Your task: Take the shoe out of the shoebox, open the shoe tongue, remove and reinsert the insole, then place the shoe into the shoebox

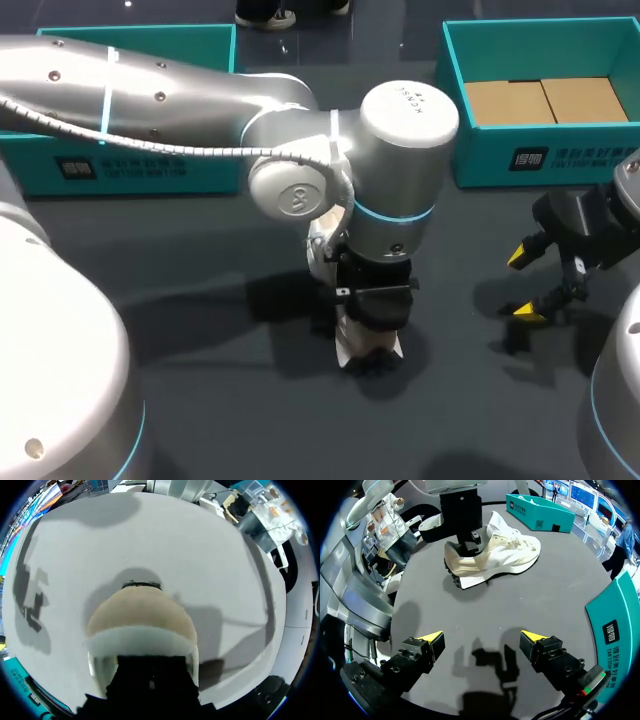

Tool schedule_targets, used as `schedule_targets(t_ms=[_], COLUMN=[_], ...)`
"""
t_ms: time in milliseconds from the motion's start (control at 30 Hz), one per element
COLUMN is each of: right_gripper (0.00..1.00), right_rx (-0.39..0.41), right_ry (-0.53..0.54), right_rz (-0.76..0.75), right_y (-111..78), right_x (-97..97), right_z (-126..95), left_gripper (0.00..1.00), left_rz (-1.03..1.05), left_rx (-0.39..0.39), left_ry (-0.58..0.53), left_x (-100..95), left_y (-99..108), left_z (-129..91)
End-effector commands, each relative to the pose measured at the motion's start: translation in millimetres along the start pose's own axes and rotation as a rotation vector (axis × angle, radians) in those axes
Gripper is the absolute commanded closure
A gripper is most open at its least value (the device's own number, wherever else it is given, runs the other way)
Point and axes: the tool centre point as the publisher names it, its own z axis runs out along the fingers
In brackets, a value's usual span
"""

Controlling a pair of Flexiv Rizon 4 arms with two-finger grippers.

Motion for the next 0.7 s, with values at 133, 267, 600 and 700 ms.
schedule_targets(t_ms=[133, 267, 600, 700], right_gripper=[0.0, 0.0, 0.0, 0.0], right_rx=[0.001, 0.001, 0.001, 0.001], right_ry=[-0.002, -0.002, -0.002, -0.002], right_rz=[-0.001, -0.001, -0.001, -0.001], right_y=[-0.4, -0.4, -0.4, -0.4], right_x=[1.0, 1.0, 1.0, 1.0], right_z=[-0.1, -0.1, -0.1, -0.1], left_gripper=[1.0, 1.0, 1.0, 1.0], left_rz=[0.001, 0.0, -0.035, -0.038], left_rx=[0.016, 0.094, 0.104, 0.1], left_ry=[-0.102, -0.187, -0.21, -0.213], left_x=[-5.5, -8.1, -25.3, -27.6], left_y=[-5.5, -8.9, -6.3, -3.0], left_z=[-20.2, -28.6, 4.0, 8.0])
